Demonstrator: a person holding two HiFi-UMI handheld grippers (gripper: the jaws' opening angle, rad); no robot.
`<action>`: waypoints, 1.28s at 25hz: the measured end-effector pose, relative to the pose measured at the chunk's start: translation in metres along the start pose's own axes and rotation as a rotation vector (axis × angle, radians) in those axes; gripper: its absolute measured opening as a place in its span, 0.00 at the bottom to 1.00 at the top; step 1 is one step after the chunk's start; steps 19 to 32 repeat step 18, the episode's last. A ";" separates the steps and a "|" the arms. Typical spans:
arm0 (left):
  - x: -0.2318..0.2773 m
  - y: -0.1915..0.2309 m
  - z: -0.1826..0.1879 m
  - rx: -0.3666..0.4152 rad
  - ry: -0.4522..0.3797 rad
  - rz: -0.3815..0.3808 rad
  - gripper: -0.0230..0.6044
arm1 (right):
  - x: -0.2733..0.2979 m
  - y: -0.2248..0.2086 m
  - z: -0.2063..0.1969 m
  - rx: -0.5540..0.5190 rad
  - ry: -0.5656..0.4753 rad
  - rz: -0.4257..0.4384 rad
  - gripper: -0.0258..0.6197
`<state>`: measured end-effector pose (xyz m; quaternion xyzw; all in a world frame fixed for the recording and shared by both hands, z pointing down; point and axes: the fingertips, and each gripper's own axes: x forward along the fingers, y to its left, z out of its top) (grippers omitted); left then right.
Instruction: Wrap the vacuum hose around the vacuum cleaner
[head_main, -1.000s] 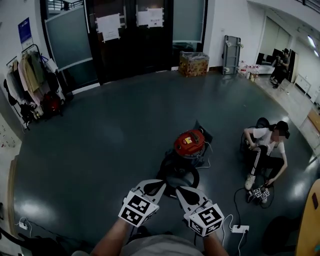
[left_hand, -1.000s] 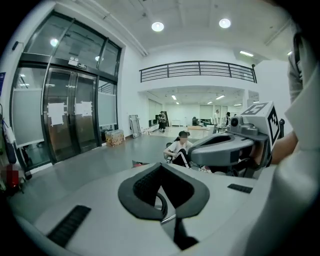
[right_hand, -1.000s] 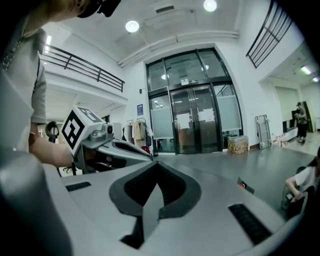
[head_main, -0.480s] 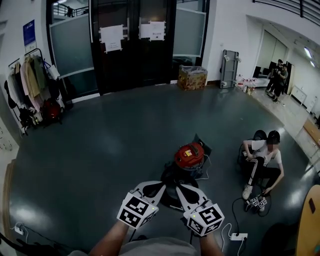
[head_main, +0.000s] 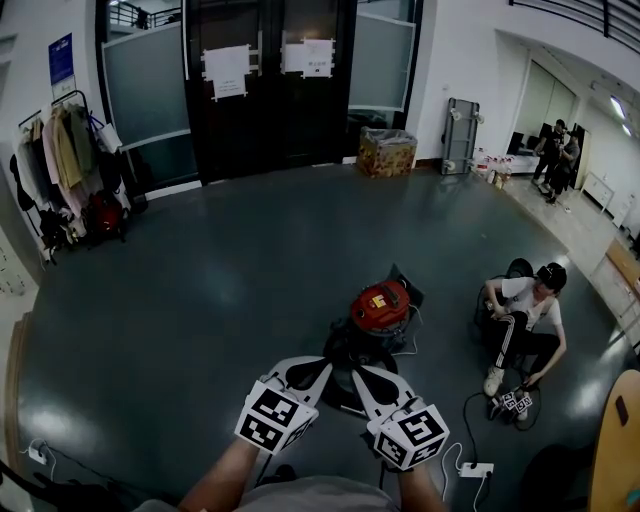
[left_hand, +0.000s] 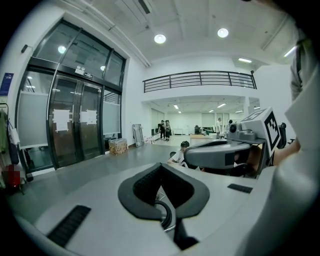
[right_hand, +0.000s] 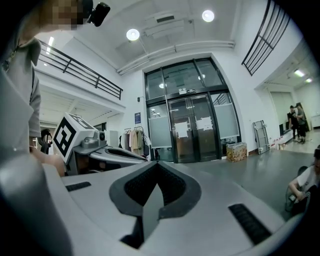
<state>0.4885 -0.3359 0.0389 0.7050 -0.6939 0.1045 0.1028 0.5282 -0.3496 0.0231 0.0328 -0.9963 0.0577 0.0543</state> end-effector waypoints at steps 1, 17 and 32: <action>-0.001 0.000 -0.001 -0.002 0.001 0.005 0.05 | 0.000 0.001 0.000 -0.002 0.002 0.002 0.05; -0.020 0.008 -0.004 -0.014 0.008 0.048 0.05 | 0.005 0.007 0.001 0.011 0.024 -0.029 0.05; -0.021 0.008 -0.004 -0.013 0.007 0.049 0.05 | 0.005 0.008 0.001 0.011 0.025 -0.027 0.05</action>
